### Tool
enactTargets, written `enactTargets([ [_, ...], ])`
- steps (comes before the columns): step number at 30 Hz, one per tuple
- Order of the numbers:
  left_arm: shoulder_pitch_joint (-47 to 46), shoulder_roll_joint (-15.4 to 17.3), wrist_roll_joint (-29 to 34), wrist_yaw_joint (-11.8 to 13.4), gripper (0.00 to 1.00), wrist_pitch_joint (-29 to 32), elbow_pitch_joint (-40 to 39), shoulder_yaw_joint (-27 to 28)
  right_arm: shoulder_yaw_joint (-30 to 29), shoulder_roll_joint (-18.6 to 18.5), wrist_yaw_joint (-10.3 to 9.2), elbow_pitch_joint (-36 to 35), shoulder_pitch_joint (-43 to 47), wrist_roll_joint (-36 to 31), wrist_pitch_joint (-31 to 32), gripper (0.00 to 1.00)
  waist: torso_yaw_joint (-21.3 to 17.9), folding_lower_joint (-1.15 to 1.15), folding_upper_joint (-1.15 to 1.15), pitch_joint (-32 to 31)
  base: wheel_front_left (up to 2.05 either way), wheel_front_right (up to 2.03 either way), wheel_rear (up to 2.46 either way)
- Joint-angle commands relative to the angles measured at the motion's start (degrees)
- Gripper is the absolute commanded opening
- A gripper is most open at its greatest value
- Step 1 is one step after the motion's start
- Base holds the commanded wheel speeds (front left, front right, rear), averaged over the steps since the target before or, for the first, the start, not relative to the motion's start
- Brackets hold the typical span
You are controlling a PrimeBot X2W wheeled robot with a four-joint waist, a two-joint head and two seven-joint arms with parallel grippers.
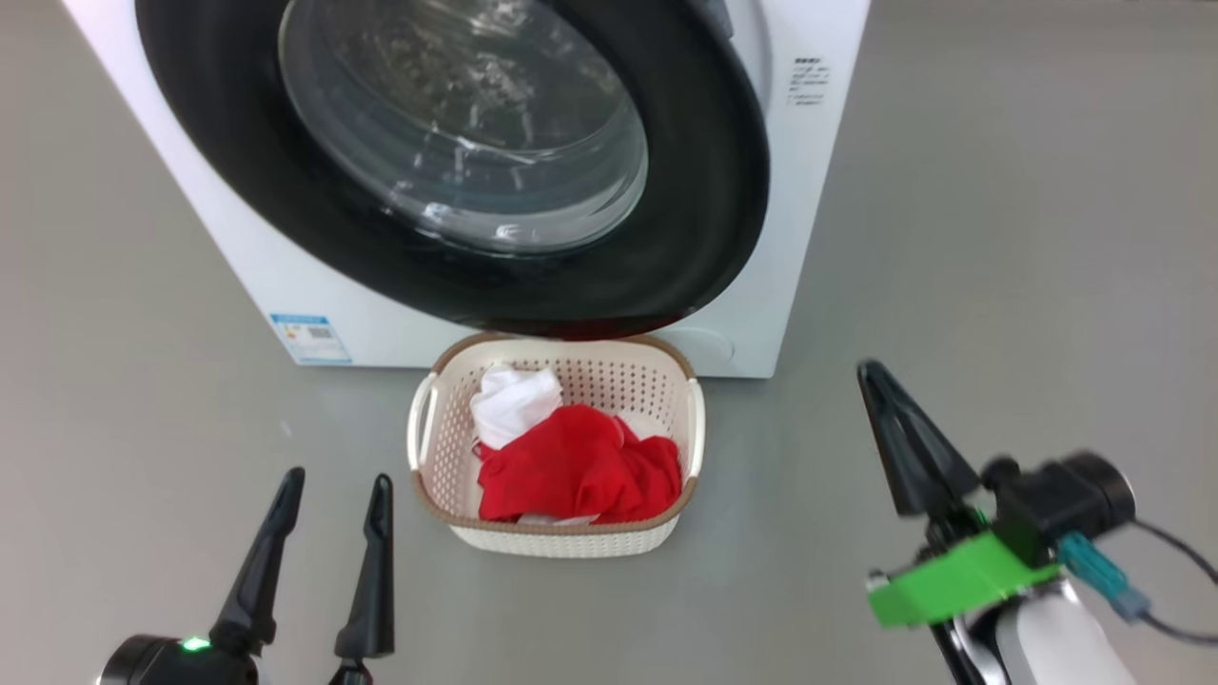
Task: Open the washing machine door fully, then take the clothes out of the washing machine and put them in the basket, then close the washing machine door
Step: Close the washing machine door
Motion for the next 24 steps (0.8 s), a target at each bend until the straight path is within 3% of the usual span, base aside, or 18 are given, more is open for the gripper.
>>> enactTargets([
  [1,-2.6,0.2,-0.2,-0.6,1.0,-0.3,-2.1,1.3,2.1,-0.4,0.34,0.1,-4.6,-0.9,-0.4,0.0,1.5,0.0,0.0,1.6,0.0,0.0,0.0],
  [24,-8.9,0.1,-2.2,0.5,1.0,-0.3,-6.0,-3.9,3.0,-0.8,0.34,16.6,-29.7,-5.8,-0.4,0.0,8.1,0.0,0.0,13.2,0.0,0.0,0.0],
])
